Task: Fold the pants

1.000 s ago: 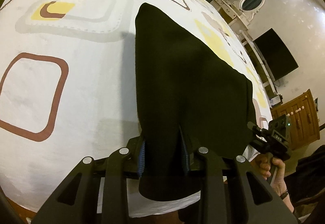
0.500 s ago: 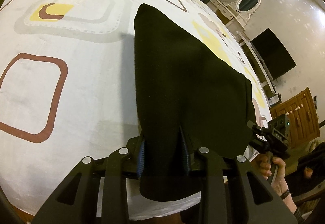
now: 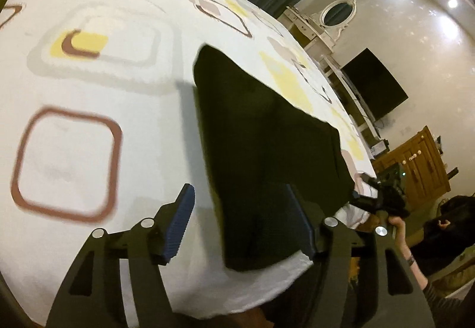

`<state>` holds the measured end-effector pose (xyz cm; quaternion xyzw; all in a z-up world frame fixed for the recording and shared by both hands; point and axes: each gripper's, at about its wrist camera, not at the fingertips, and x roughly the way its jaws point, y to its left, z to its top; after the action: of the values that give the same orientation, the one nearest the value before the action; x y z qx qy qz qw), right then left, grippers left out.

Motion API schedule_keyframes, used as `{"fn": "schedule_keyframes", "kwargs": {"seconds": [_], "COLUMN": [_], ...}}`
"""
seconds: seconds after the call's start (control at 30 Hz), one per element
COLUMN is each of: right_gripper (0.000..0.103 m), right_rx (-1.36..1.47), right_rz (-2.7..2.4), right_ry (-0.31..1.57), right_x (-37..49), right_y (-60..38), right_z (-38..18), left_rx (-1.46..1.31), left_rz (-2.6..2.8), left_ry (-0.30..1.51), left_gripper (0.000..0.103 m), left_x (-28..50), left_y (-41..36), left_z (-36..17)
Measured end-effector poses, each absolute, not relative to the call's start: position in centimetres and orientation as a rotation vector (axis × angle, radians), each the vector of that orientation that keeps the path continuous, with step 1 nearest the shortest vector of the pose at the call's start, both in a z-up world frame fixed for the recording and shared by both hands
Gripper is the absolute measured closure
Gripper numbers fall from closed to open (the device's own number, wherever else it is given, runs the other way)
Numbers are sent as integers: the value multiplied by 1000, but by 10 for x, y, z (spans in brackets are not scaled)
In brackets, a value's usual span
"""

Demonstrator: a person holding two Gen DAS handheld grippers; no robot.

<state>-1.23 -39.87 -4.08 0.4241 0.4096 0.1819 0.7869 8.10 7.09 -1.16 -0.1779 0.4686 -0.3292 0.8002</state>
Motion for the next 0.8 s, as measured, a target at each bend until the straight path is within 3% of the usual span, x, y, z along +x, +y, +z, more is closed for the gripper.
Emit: {"fn": "schedule_keyframes", "kwargs": {"seconds": [0.43, 0.5, 0.57, 0.6, 0.73, 0.8], "right_gripper": [24, 29, 48, 51, 61, 63], "right_rx": [964, 939, 910, 905, 877, 879], "right_rz": [442, 451, 452, 458, 451, 439], "right_ry": [934, 957, 989, 992, 982, 967], "right_x": [103, 110, 114, 114, 111, 108], "right_y": [-405, -401, -400, -400, -400, -398], "right_z": [-66, -67, -72, -73, -74, -74], "left_rx": [-401, -422, -453, -464, -462, -443], "left_rz": [-753, -768, -775, -775, -777, -765], "left_ry": [1114, 1151, 1175, 1175, 1173, 1161], "left_gripper": [37, 37, 37, 39, 63, 67], "left_x": [192, 201, 208, 208, 203, 201], "left_y": [20, 15, 15, 18, 21, 19], "left_z": [-39, -48, -57, -58, -62, -60]}}
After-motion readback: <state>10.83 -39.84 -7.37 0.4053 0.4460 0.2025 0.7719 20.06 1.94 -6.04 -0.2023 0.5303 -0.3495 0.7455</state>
